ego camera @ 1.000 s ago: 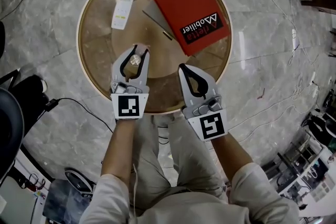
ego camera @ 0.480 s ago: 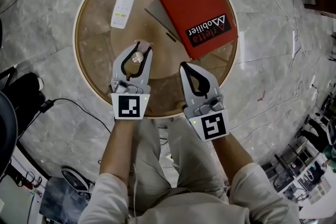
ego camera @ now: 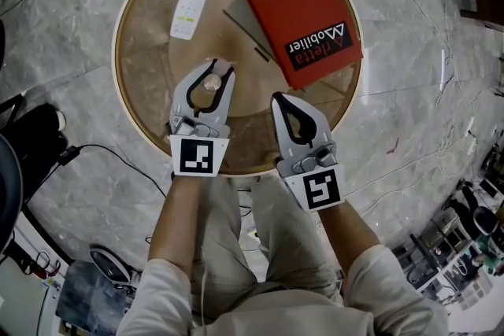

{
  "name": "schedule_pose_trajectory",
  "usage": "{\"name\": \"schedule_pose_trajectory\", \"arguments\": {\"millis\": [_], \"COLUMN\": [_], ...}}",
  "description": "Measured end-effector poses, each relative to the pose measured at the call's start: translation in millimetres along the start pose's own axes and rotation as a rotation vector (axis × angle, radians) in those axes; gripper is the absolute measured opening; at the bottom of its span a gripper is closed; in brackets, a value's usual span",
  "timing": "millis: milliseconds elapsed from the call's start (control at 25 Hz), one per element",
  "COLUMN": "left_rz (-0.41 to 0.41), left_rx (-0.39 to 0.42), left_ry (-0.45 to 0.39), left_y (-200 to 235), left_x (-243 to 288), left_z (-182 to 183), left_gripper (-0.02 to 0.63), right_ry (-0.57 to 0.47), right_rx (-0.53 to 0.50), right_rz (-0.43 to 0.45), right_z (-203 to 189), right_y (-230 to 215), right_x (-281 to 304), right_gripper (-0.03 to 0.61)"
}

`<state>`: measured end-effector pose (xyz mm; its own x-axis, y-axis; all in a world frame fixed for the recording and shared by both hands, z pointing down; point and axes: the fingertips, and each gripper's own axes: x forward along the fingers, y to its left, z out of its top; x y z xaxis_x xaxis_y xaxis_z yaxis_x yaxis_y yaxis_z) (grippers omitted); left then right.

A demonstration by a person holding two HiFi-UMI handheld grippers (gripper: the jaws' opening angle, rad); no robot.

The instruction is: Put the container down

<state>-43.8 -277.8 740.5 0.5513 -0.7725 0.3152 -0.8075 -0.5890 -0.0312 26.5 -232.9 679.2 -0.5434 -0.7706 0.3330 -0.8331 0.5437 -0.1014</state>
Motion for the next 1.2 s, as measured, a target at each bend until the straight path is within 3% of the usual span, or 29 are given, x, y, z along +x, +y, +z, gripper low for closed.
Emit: {"name": "schedule_pose_trajectory", "arguments": {"millis": [480,560,640,1120,1200], "left_rz": [-0.007,-0.005,-0.001,0.033,0.046], "left_rx": [-0.004,-0.013,-0.013,0.019,0.026], "left_ry": [-0.001,-0.005,-0.005,0.01,0.009], "left_y": [-0.4,1.0,3.2,5.9,5.5], "left_x": [0.5,-0.6,-2.8,-42.7,-53.5], "left_z": [-0.2,1.1,3.0,33.3,41.9], "left_gripper": [0.132,0.211,0.236,0.236,0.2], "right_ry": [-0.004,-0.005,-0.008,-0.028,-0.035], "right_rx": [0.0,0.0,-0.002,-0.019,-0.023], "right_rz": [0.007,0.008,0.008,0.025,0.028], "right_z": [0.5,1.1,3.0,33.1,41.9], "right_y": [-3.5,-3.4,-3.5,8.0,12.0], "right_x": [-0.5,-0.8,-1.2,-17.7,-24.1], "right_gripper": [0.003,0.003,0.003,0.003,0.003]}}
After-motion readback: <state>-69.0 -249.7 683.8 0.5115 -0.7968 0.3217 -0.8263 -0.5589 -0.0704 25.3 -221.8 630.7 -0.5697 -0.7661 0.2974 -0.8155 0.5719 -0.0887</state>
